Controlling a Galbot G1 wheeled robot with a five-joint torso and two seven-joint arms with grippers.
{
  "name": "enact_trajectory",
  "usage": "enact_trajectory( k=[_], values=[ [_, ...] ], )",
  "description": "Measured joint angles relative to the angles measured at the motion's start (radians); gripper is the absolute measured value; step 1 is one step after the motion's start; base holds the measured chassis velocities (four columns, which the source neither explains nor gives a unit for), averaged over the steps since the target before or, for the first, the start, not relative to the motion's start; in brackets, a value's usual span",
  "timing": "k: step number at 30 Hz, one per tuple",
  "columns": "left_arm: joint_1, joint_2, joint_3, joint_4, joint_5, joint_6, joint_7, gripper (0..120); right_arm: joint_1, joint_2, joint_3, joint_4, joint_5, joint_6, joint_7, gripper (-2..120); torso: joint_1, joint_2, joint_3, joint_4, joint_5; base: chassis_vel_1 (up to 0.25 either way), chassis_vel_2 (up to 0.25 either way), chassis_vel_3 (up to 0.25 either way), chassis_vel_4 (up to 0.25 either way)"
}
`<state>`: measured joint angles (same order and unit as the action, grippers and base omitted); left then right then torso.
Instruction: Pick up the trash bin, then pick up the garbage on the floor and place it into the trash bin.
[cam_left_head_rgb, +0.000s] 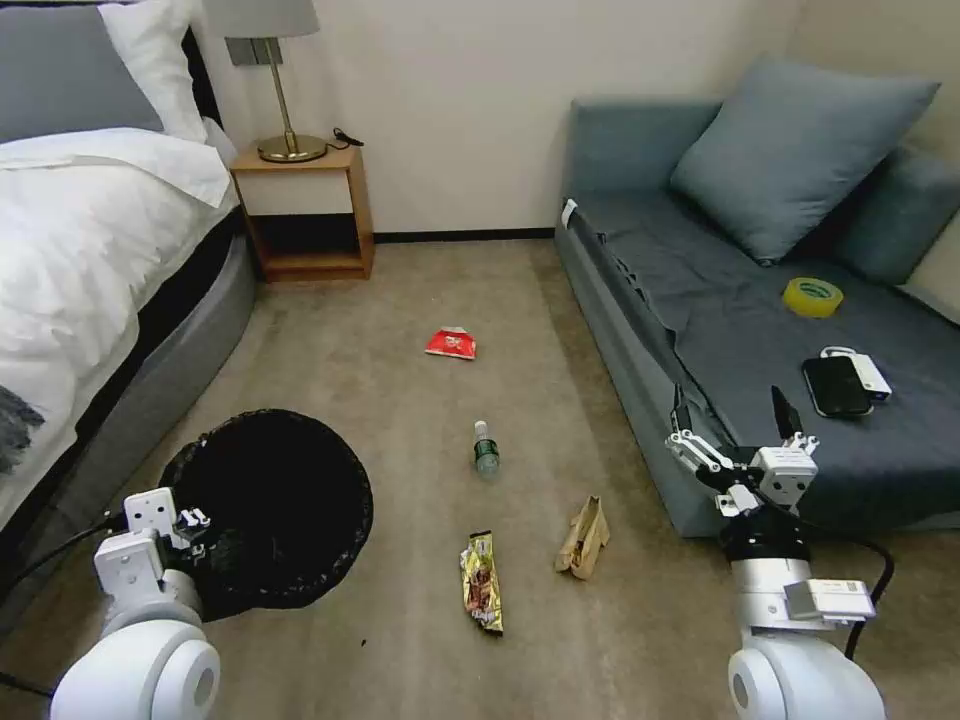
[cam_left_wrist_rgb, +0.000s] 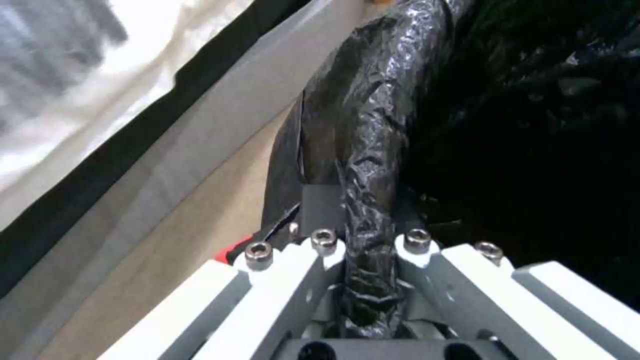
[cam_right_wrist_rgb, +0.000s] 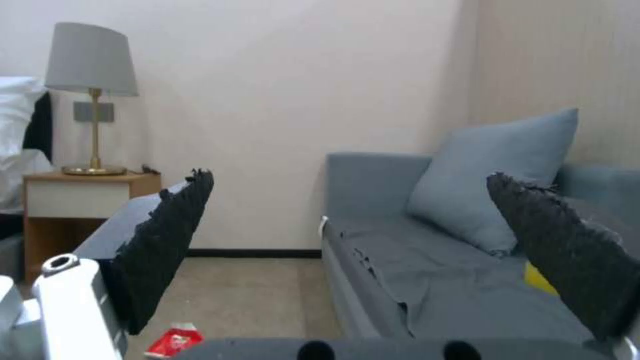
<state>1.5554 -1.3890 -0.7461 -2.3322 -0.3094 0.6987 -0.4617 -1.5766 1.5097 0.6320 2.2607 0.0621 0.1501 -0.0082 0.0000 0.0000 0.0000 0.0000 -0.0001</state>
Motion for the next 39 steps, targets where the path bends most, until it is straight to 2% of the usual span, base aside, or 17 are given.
enact_trajectory(
  k=[4,8,9,11,12,16,17,18,20,21,25,26,28,30,31,33,39],
  values=[
    [-0.010,0.002,-0.002,0.003,0.000,-0.001,0.004,2,0.010,-0.019,-0.010,-0.006,0.011,-0.008,0.011,100,0.000,0.000,0.000,0.0000,0.0002,-0.107,0.097,0.111,-0.115],
    [-0.023,0.005,0.000,0.003,0.002,-0.001,0.009,2,0.025,-0.077,-0.039,-0.009,0.056,-0.103,0.064,100,0.000,0.000,0.000,0.0001,0.0000,-0.012,0.021,0.011,-0.011],
    [-0.024,0.005,-0.001,0.003,0.011,-0.004,0.015,2,0.036,-0.108,-0.062,-0.017,0.099,-0.161,0.103,100,0.000,0.000,0.000,-0.0004,0.0001,0.000,0.000,0.000,0.000],
    [-0.024,0.002,-0.007,-0.009,0.035,-0.012,0.026,2,0.089,-0.192,-0.141,-0.046,0.272,-0.321,0.209,100,0.000,0.000,0.000,0.0000,0.0003,0.000,0.000,0.000,0.000],
    [-0.024,0.002,-0.007,-0.009,0.035,-0.012,0.026,2,0.089,-0.192,-0.141,-0.046,0.272,-0.321,0.209,100,0.000,0.000,0.000,0.0000,0.0003,0.000,0.000,0.000,0.000],
    [-0.041,0.004,-0.019,-0.023,0.038,-0.013,0.037,2,0.208,-0.353,-0.287,-0.149,0.536,-0.503,0.406,100,0.000,0.000,0.000,0.0002,0.0003,0.000,0.000,0.000,0.000],
    [-0.041,0.004,-0.019,-0.023,0.038,-0.013,0.037,2,0.208,-0.353,-0.287,-0.149,0.536,-0.503,0.406,100,0.000,0.000,0.000,0.0002,0.0003,0.000,0.000,0.000,0.000],
    [-0.048,0.005,-0.025,-0.023,0.038,-0.013,0.039,2,0.258,-0.408,-0.339,-0.212,0.620,-0.546,0.466,100,0.000,0.000,0.000,-0.0001,0.0001,0.000,0.000,0.000,0.000],
    [-0.056,0.006,-0.031,-0.021,0.038,-0.013,0.044,2,0.343,-0.447,-0.412,-0.322,0.706,-0.574,0.534,100,0.000,0.000,0.000,-0.0001,0.0003,0.000,0.000,0.000,0.000],
    [-0.056,0.006,-0.031,-0.021,0.038,-0.013,0.044,2,0.343,-0.447,-0.412,-0.322,0.706,-0.574,0.534,100,0.000,0.000,0.000,-0.0001,0.0003,0.000,0.000,0.000,0.000],
    [-0.061,0.005,-0.039,-0.003,0.043,-0.023,0.045,2,0.501,-0.436,-0.543,-0.541,0.829,-0.604,0.633,100,0.000,0.000,0.000,0.0004,-0.0001,0.000,0.000,0.000,0.000],
    [-0.061,0.005,-0.039,-0.003,0.043,-0.023,0.045,2,0.501,-0.436,-0.543,-0.541,0.829,-0.604,0.633,100,0.000,0.000,0.000,0.0004,-0.0001,0.000,0.000,0.000,0.000],
    [-0.061,-0.001,-0.039,0.007,0.053,-0.031,0.046,2,0.550,-0.400,-0.601,-0.649,0.833,-0.604,0.650,100,0.000,0.000,0.000,0.0000,0.0000,0.000,0.000,0.000,0.000],
    [-0.061,-0.002,-0.039,0.009,0.055,-0.033,0.046,2,0.558,-0.389,-0.611,-0.670,0.833,-0.603,0.653,100,0.000,0.000,0.000,0.0000,0.0000,0.000,0.000,0.000,0.000],
    [-0.059,-0.007,-0.039,0.014,0.061,-0.038,0.046,2,0.578,-0.352,-0.638,-0.736,0.825,-0.602,0.660,100,0.000,0.000,0.000,0.0001,0.0001,0.000,0.000,0.000,0.000],
    [-0.055,-0.009,-0.041,0.016,0.066,-0.040,0.046,2,0.593,-0.323,-0.663,-0.802,0.797,-0.596,0.658,100,0.000,0.000,0.000,0.0003,0.0002,0.000,0.000,0.000,0.000],
    [-0.050,-0.015,-0.041,0.017,0.075,-0.045,0.046,2,0.615,-0.299,-0.689,-0.883,0.748,-0.585,0.646,100,0.000,0.000,0.000,0.0001,0.0000,0.000,0.000,0.000,0.000]
  ],
)
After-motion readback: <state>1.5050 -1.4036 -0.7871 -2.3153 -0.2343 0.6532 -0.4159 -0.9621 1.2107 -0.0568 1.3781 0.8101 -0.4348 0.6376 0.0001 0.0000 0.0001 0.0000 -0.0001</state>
